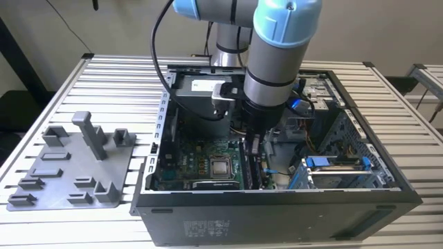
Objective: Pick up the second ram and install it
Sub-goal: 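Press down the second ram until it locks into place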
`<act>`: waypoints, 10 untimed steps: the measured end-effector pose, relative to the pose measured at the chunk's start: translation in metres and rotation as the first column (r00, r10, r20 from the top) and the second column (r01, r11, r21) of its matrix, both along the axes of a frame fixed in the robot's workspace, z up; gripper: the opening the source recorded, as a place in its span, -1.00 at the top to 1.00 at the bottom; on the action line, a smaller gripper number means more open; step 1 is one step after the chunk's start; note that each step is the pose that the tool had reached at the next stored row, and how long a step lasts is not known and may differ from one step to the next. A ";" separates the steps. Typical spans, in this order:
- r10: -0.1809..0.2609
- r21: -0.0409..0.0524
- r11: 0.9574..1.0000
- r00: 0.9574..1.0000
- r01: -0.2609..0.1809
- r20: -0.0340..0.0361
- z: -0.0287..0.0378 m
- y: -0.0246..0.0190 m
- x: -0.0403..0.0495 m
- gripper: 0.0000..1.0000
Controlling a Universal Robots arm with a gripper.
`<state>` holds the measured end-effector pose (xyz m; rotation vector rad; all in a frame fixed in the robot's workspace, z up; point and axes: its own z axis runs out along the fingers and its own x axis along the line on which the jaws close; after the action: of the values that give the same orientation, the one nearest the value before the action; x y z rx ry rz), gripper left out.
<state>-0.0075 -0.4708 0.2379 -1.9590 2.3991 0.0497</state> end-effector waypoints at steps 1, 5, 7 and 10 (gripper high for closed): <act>0.018 0.000 1.000 1.000 -0.018 0.000 -0.0001 0.0000 0.0000 0.79; 0.058 0.000 0.998 0.998 -0.058 0.000 -0.0004 0.0000 0.0000 0.79; 0.058 0.000 0.998 0.998 -0.058 0.000 -0.0006 0.0000 0.0004 0.79; 0.058 0.000 0.998 0.998 -0.058 -0.002 -0.0021 -0.0022 0.0022 0.79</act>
<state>-0.0053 -0.4730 0.2357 -2.0292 2.3431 0.0537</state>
